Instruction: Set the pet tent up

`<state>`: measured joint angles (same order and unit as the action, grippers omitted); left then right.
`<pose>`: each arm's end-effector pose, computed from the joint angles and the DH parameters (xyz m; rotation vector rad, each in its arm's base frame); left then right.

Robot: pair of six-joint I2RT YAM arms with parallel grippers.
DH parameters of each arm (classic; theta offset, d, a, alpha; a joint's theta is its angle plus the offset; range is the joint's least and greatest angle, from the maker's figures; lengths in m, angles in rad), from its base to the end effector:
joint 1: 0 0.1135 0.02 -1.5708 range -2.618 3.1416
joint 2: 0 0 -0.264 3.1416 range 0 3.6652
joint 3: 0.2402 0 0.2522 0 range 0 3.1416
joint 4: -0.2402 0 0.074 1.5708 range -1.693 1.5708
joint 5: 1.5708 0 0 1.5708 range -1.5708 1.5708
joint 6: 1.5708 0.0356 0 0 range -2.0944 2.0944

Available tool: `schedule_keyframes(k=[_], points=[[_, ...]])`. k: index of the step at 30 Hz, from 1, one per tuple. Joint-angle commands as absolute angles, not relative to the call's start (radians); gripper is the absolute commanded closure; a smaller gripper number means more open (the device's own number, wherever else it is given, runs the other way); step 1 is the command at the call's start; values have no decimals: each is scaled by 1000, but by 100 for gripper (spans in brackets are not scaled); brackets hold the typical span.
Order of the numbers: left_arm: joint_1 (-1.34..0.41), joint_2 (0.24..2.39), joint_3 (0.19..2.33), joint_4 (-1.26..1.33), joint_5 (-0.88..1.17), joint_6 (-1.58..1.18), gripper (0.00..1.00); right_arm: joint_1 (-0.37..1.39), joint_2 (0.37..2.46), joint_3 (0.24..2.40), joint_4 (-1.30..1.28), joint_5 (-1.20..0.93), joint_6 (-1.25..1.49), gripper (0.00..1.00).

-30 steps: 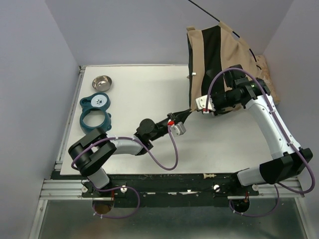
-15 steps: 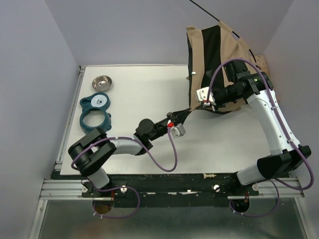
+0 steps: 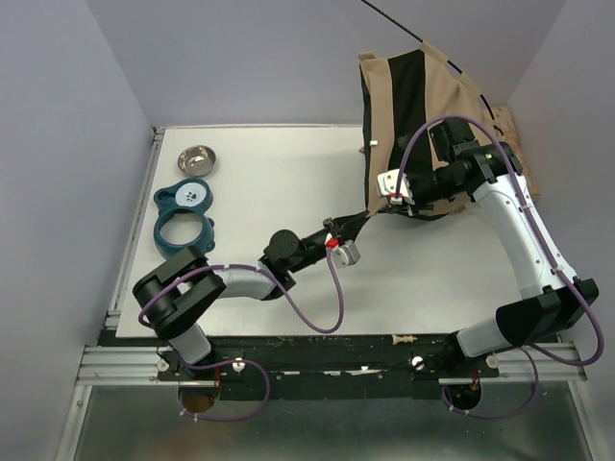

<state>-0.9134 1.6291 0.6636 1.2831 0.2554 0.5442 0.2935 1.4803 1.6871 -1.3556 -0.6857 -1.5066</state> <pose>0.1928 -0.2644 0.2436 1.0048 0.7902 -0.4780 0.2473 0.0983 0.3928 -1.9825 1.3402 0.4084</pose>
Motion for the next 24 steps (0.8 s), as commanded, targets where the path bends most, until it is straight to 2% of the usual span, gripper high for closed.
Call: schedule_keyframes(k=[1, 24], points=[[-914, 1618, 658, 1548, 258, 577, 100, 262, 1479, 1695, -1272, -522, -1493, 99], [-930, 1640, 716, 1499, 268, 598, 100, 336, 1459, 1629, -1230, -514, -1468, 99]])
